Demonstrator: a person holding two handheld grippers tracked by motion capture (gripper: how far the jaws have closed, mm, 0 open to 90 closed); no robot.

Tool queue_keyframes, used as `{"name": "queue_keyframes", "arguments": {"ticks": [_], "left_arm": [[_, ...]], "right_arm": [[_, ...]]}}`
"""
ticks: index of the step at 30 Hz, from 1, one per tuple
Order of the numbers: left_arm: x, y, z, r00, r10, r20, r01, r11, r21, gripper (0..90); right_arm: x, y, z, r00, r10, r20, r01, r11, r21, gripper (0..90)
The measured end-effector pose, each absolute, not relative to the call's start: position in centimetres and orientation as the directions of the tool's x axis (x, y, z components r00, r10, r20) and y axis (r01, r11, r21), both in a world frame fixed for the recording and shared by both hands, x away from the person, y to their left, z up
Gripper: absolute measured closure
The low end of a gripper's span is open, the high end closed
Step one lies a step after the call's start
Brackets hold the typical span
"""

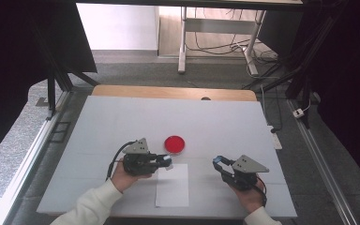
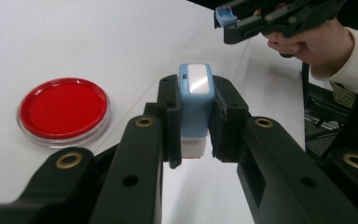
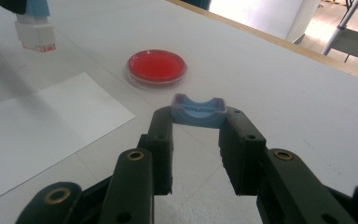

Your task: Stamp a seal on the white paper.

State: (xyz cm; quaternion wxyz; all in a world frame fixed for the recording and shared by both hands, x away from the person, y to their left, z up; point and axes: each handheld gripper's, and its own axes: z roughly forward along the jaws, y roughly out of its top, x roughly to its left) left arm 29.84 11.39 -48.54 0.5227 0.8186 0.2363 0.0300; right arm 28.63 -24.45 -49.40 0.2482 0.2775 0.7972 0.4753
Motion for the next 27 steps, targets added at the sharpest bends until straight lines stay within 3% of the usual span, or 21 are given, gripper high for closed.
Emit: {"name": "queue_keyframes", "arguments": {"ticks": [27], "left_arm": [[28.9, 9.3, -51.3, 0.905, 0.383, -0.185, 0.352, -0.431, 0.831, 75.5]], "right_arm": [[28.6, -24.5, -49.3, -0.721, 0.68, -0.131, 0.206, 0.391, 0.897, 66.2]]}}
